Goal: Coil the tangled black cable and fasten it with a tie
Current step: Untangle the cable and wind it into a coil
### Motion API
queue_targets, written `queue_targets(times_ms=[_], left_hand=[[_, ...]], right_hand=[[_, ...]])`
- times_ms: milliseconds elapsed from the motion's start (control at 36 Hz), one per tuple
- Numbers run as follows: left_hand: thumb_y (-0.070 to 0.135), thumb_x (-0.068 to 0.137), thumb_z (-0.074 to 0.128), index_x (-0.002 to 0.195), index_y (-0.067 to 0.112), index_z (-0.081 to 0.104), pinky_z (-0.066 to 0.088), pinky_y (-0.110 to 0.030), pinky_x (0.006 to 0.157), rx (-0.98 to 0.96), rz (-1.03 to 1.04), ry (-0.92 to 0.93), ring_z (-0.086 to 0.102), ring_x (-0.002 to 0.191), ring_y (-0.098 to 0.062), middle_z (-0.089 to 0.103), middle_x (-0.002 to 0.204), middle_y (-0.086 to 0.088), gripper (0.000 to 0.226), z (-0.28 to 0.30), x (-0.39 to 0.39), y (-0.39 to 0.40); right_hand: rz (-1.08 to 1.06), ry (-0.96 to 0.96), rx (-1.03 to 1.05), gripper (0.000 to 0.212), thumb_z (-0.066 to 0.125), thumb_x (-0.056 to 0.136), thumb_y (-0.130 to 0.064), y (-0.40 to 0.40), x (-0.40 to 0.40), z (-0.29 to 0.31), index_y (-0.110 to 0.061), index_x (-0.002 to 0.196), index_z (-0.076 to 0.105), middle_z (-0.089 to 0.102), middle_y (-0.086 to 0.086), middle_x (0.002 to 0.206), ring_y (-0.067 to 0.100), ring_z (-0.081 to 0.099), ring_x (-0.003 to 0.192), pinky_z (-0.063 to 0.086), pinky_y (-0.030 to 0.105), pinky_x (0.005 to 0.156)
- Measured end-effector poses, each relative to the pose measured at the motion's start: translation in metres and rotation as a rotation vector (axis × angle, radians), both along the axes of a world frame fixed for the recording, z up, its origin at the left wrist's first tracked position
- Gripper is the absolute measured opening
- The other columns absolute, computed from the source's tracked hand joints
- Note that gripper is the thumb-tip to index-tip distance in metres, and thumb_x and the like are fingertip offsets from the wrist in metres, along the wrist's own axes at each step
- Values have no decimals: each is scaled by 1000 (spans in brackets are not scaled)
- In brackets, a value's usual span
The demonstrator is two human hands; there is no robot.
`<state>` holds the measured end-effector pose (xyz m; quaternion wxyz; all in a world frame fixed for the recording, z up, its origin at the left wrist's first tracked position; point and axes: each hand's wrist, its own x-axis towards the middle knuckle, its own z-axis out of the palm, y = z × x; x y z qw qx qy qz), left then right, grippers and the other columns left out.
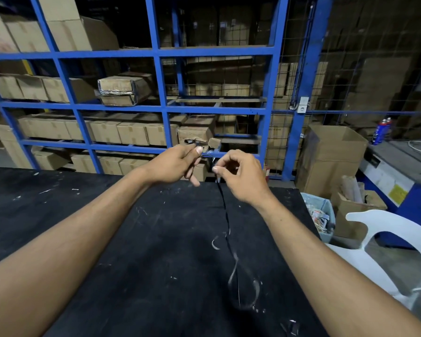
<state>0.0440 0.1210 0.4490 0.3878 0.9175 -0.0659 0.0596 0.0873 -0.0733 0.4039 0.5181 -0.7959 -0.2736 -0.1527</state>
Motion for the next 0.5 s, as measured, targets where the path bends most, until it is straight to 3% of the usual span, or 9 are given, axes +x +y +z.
queue_targets(times_ms=[83, 167, 222, 306, 389, 444, 500], left_hand=[[42, 113, 33, 84, 15, 46, 44, -22, 59, 25, 0, -29, 81, 76, -22, 56, 48, 5, 41, 1, 0, -4], [41, 113, 34, 91, 9, 50, 52, -37, 70, 77, 12, -80, 81, 75, -21, 65, 64, -2, 42, 2, 0, -7], [40, 113, 35, 93, 4, 50, 56, -43, 72, 106, 32, -120, 80, 70, -17, 68, 73, -7, 44, 1, 0, -7], [41, 112, 36, 96, 3, 51, 57, -48, 68, 162, 75, -176, 79, 63, -11, 74, 85, -15, 44, -1, 3, -4], [45, 112, 35, 88, 9, 48, 49, -33, 55, 258, 121, -242, 76, 58, -4, 65, 78, -3, 44, -4, 6, 1], [45, 112, 35, 83, 15, 46, 42, -26, 53, 300, 126, -271, 74, 57, -2, 61, 75, 2, 43, -6, 8, 5], [44, 112, 36, 79, 20, 43, 39, -22, 52, 328, 119, -287, 74, 56, -2, 60, 74, 3, 42, -5, 7, 6]], right_hand=[[79, 260, 211, 12, 74, 96, -10, 11, -5, 1, -13, 86, 69, 68, 1, 80, 16, 64, 78, 55, 38, 80], [129, 427, 347, 13, 71, 99, -11, 19, -9, 4, -14, 86, 68, 69, 10, 93, 26, 65, 92, 55, 49, 91], [184, 505, 404, 13, 68, 100, -12, 21, -11, 8, -15, 88, 67, 70, 13, 98, 26, 67, 96, 56, 42, 88], [296, 650, 523, 13, 64, 102, -7, 21, -12, 16, -13, 90, 64, 70, 8, 80, 18, 71, 72, 56, 26, 62], [301, 726, 539, 12, 56, 102, -2, 17, -8, 23, -11, 99, 62, 58, 5, 73, 11, 56, 53, 45, 28, 56], [247, 632, 454, 9, 62, 100, -3, 13, -4, 27, -12, 102, 64, 54, 6, 78, 11, 47, 54, 41, 26, 56], [146, 420, 272, 8, 75, 95, -11, 6, 1, 30, -16, 97, 69, 55, 4, 80, 13, 50, 67, 44, 22, 60]])
